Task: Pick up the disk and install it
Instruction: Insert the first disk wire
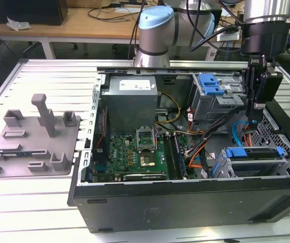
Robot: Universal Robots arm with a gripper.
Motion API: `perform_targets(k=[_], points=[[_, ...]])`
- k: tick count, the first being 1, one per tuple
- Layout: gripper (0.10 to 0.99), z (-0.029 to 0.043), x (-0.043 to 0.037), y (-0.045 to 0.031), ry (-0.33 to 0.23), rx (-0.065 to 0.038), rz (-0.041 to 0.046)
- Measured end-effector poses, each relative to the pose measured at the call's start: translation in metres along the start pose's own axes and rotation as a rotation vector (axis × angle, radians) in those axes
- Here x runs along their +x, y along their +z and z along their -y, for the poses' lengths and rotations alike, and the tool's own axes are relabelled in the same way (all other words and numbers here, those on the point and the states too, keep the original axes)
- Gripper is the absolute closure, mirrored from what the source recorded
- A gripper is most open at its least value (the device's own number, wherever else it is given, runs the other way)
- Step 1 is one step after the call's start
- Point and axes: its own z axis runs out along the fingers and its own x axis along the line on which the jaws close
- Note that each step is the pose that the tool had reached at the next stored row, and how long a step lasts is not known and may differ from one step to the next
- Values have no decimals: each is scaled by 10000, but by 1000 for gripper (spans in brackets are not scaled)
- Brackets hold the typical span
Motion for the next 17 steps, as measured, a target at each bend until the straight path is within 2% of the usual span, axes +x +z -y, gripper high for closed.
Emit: perform_targets(k=[1,2,3,5,7,8,9,10,12,14,15,16,17], points=[[827,0,-2,3,-9,-5,-36],[827,1,-4,7,-21,-12,-79],[922,3,-6,9,-30,-16,-108],[922,4,-7,11,-41,-13,-184],[922,5,-10,11,-46,-12,-182],[922,32,-13,6,-85,-75,-198],[922,84,-14,-10,-152,-193,-224],[922,107,-14,-19,-185,-247,-235],[922,116,-5,-28,-199,-272,-238],[922,127,42,-17,-197,-287,-178],[922,134,74,-2,-195,-309,-81],[922,145,125,18,-189,-346,85],[922,158,183,27,-186,-367,178]])
